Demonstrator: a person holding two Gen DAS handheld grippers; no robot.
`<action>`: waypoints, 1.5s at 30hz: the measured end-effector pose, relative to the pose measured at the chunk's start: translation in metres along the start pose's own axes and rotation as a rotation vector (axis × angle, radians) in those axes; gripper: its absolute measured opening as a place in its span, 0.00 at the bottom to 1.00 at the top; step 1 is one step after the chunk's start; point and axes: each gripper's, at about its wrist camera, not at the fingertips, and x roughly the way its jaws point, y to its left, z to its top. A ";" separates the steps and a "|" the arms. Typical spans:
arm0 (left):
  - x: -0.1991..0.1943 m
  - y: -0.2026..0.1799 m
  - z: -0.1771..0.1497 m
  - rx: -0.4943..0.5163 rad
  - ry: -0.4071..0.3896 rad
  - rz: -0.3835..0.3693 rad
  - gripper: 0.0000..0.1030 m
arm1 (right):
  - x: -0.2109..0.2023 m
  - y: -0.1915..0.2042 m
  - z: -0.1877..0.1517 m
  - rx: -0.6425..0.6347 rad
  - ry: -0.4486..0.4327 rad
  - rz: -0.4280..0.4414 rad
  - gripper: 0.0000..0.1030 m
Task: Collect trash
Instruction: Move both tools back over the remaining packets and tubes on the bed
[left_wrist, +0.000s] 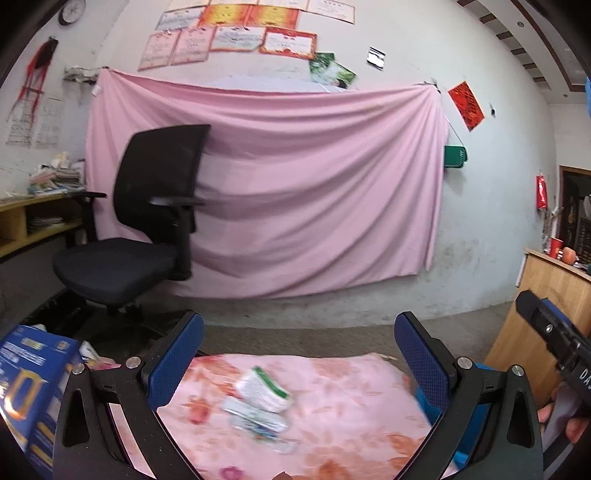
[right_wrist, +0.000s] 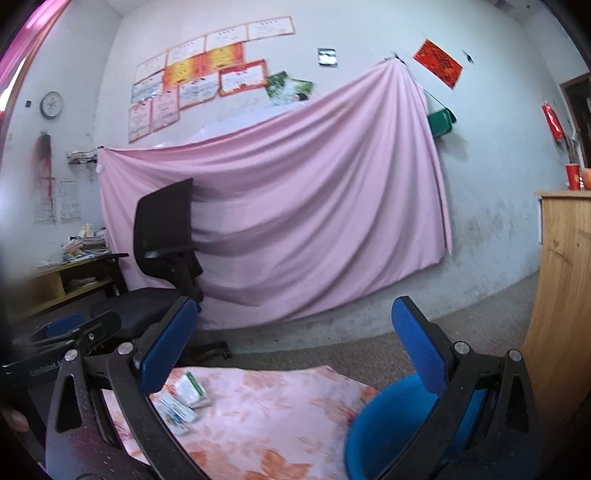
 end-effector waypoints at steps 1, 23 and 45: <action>-0.004 0.007 0.000 -0.001 -0.008 0.015 0.98 | 0.000 0.004 0.000 -0.005 -0.005 0.008 1.00; -0.033 0.100 -0.039 -0.060 -0.006 0.215 0.98 | 0.012 0.077 -0.031 -0.200 -0.012 0.092 1.00; 0.059 0.113 -0.088 -0.046 0.409 0.130 0.97 | 0.110 0.083 -0.094 -0.222 0.519 0.178 0.94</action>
